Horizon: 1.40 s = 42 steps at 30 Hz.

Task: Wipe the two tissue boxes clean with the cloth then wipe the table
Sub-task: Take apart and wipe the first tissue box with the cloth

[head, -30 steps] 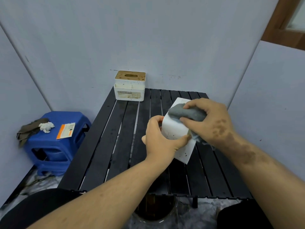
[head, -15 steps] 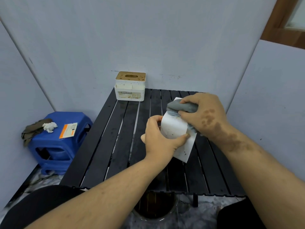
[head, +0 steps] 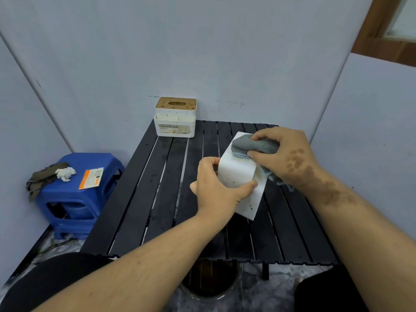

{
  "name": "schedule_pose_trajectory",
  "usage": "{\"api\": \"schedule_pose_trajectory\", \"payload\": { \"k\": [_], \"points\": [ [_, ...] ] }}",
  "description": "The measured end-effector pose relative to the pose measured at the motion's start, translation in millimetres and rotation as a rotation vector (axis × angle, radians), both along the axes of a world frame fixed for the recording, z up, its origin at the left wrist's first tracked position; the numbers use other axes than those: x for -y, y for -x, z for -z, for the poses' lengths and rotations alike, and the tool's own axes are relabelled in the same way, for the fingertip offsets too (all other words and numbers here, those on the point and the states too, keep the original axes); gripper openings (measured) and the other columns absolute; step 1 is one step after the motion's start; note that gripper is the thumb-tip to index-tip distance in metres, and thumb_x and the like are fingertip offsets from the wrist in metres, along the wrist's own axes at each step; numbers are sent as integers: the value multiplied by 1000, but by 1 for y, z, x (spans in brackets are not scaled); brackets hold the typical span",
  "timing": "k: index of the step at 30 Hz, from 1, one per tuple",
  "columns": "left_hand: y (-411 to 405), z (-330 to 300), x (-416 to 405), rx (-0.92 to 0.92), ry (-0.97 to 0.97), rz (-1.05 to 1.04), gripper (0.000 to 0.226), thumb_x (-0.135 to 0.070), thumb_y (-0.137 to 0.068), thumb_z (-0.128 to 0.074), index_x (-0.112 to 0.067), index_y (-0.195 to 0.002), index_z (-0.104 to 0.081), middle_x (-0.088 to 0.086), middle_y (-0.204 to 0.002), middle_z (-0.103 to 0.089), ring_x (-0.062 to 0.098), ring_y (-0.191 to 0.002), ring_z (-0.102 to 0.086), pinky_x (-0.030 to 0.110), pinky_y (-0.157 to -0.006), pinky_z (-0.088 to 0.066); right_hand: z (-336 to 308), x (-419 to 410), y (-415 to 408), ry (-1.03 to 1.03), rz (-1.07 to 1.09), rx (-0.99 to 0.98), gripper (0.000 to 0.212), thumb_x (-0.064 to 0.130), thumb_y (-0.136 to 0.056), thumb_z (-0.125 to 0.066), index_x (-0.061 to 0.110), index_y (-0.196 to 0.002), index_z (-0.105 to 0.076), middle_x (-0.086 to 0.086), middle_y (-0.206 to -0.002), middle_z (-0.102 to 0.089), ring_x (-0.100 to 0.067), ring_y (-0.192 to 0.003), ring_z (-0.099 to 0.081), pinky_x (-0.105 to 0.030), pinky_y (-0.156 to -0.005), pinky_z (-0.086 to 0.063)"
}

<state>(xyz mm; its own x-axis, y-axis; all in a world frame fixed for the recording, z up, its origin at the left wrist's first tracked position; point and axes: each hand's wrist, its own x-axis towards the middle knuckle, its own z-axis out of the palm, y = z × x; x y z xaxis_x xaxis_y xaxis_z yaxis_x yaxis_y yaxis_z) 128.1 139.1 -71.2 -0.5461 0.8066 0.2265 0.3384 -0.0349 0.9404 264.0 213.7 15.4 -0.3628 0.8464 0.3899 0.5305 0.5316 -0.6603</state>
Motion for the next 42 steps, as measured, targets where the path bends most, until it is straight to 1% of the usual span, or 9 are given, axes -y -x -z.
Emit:
{"api": "schedule_pose_trajectory", "payload": {
  "k": [2,5,11,15,23,28,35,38,42],
  "points": [
    [-2,-2,1,-4,17,1,74,-43,-56,-96,-32,-109,-46,-17,-107,-54,13,-106,-42,10,-68,-32,-4,2,-9,124,-22,-78,23,16,-77,-84,27,-93,-72,-2,-70,-64,-28,-48,-64,-40,-44,-57],
    [-3,-1,0,-14,25,-3,74,-45,-56,-95,-32,-109,-46,-17,-106,-53,14,-105,-40,12,-67,-31,-9,3,-25,178,-61,-66,25,13,-76,-86,27,-90,-72,2,-51,-61,-28,-36,-59,-38,-38,-52],
    [11,-7,5,-108,44,172,90,-62,-49,-89,-40,-118,-35,-20,-112,-51,16,-106,-51,23,-80,-43,-23,-1,-55,181,-61,48,22,14,-74,-87,28,-83,-73,-25,-70,-68,-40,-43,-60,-58,-39,-53],
    [46,-30,17,-315,10,337,43,-40,-87,-62,-32,-125,-43,-18,-116,-56,3,-101,-57,31,-92,-43,-21,-14,-80,133,-47,99,21,14,-71,-89,29,-75,-74,7,-64,-68,-10,-47,-63,-26,-46,-55],
    [56,-110,-17,-1136,196,697,73,1,-82,-71,-35,-141,-48,-14,-148,-46,10,-139,-39,38,-111,-32,-14,-18,-94,174,-136,114,22,20,-66,-91,31,-76,-75,9,-74,-71,-1,-66,-65,-7,-57,-47],
    [33,-140,-43,-1599,257,923,82,0,-74,-73,-40,-142,-48,-17,-151,-44,13,-137,-38,47,-98,-34,-7,-20,-102,200,-160,151,21,21,-65,-92,29,-77,-77,7,-81,-74,-11,-78,-69,-25,-72,-56],
    [17,-151,-55,-1676,296,1006,91,-17,-66,-89,-41,-142,-44,-22,-151,-41,8,-137,-35,34,-92,-23,-3,-24,-119,221,-130,136,21,23,-66,-92,30,-78,-76,8,-75,-73,-16,-72,-71,-22,-63,-57],
    [16,-151,-53,-1781,343,1042,94,-16,-65,-90,-42,-142,-43,-20,-150,-41,11,-138,-35,40,-100,-29,-5,-23,-123,222,-121,107,21,24,-65,-92,30,-79,-77,9,-73,-73,-9,-70,-68,-9,-57,-48],
    [14,-145,-55,-1838,285,1064,82,-19,-67,-87,-40,-135,-48,-18,-144,-48,15,-133,-42,47,-100,-34,-3,-22,-121,215,-120,134,22,27,-64,-93,31,-78,-76,10,-76,-73,-8,-74,-69,-18,-66,-50]
  ]
}}
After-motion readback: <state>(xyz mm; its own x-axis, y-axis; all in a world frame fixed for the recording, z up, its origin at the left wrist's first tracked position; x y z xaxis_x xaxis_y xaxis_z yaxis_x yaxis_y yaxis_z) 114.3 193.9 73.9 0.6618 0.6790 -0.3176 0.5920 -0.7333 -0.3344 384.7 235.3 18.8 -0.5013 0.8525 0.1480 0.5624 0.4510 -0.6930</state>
